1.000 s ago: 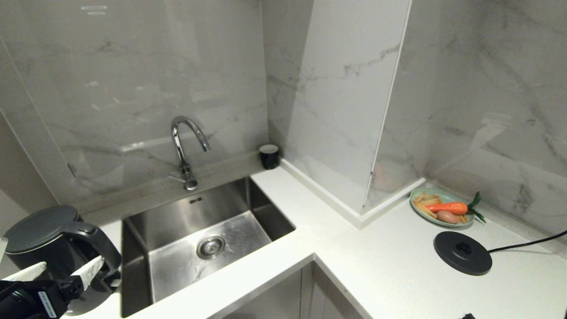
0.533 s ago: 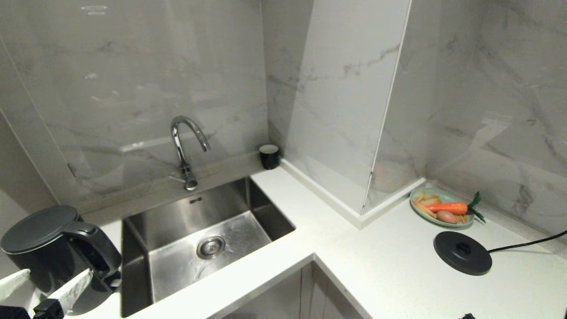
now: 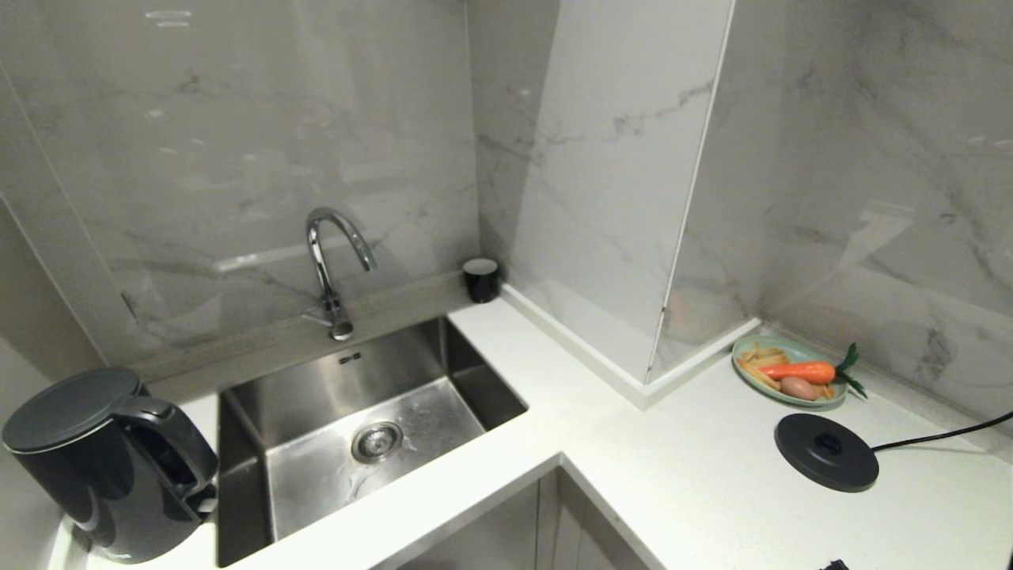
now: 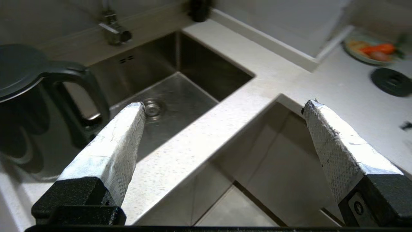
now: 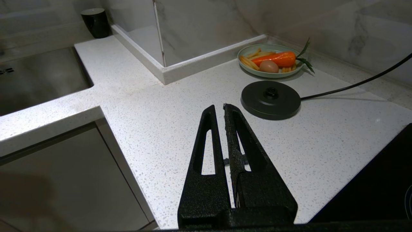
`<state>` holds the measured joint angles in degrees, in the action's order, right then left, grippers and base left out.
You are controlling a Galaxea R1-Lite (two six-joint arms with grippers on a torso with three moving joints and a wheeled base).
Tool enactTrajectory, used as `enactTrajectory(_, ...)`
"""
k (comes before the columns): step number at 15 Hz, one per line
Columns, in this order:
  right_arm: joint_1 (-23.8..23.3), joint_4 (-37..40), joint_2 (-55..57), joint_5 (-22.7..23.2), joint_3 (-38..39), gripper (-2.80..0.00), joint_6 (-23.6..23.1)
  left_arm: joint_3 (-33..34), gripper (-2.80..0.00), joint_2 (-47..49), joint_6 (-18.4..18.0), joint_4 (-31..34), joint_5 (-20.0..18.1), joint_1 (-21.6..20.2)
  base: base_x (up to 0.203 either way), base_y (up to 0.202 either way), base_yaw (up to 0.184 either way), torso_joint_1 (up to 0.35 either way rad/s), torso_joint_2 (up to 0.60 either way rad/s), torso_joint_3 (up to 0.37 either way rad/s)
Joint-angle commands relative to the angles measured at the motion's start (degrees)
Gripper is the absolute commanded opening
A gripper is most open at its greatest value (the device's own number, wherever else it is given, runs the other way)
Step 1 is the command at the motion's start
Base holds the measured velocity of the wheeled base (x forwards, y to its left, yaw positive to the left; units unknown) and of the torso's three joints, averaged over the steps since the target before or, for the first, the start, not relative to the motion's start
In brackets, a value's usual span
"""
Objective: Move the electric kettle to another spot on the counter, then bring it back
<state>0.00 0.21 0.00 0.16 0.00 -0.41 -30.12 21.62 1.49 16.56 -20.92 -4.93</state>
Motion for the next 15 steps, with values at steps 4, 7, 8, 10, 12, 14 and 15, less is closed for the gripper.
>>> enactTrajectory(4, 0.0, 0.0, 0.0, 0.0, 0.0, -2.8, 0.0, -4.0, 0.0, -11.2, -0.2, 11.4, 2.5, 5.6, 0.0, 0.0, 0.0, 0.0, 0.0, 0.0)
enactTrajectory(7, 0.0, 0.0, 0.0, 0.0, 0.0, -2.8, 0.0, 2.9, 0.0, -20.4, -1.8, 12.5, 4.1, 5.1, 0.0, 0.0, 0.0, 0.0, 0.0, 0.0)
enactTrajectory(8, 0.0, 0.0, 0.0, 0.0, 0.0, -2.8, 0.0, 5.8, 0.0, -21.5, -2.3, 12.4, 6.4, 5.1, 0.0, 0.0, 0.0, 0.0, 0.0, 0.0)
enactTrajectory(10, 0.0, 0.0, 0.0, 0.0, 0.0, -2.8, 0.0, 12.0, 0.0, -21.6, -2.4, 8.7, 11.3, 5.0, 0.0, 0.0, 0.0, 0.0, 0.0, 0.0)
enactTrajectory(12, 0.0, 0.0, 0.0, 0.0, 0.0, -2.8, 0.0, 20.1, 0.0, -21.6, -2.5, -2.8, 15.6, 5.0, 0.0, 0.0, 0.0, 0.0, 0.0, 0.0)
enactTrajectory(14, 0.0, 0.0, 0.1, 0.0, 0.0, -2.8, 0.1, 25.2, 0.0, -21.6, -2.3, -9.0, 19.6, 5.0, 0.0, 0.0, 0.0, 0.0, 0.0, 0.0)
enactTrajectory(15, 0.0, 0.1, 0.1, 0.0, 0.0, -2.8, 0.0, 26.4, 0.0, -21.6, -2.1, -9.4, 20.5, 4.9, 0.0, 0.0, 0.0, 0.0, 0.0, 0.0)
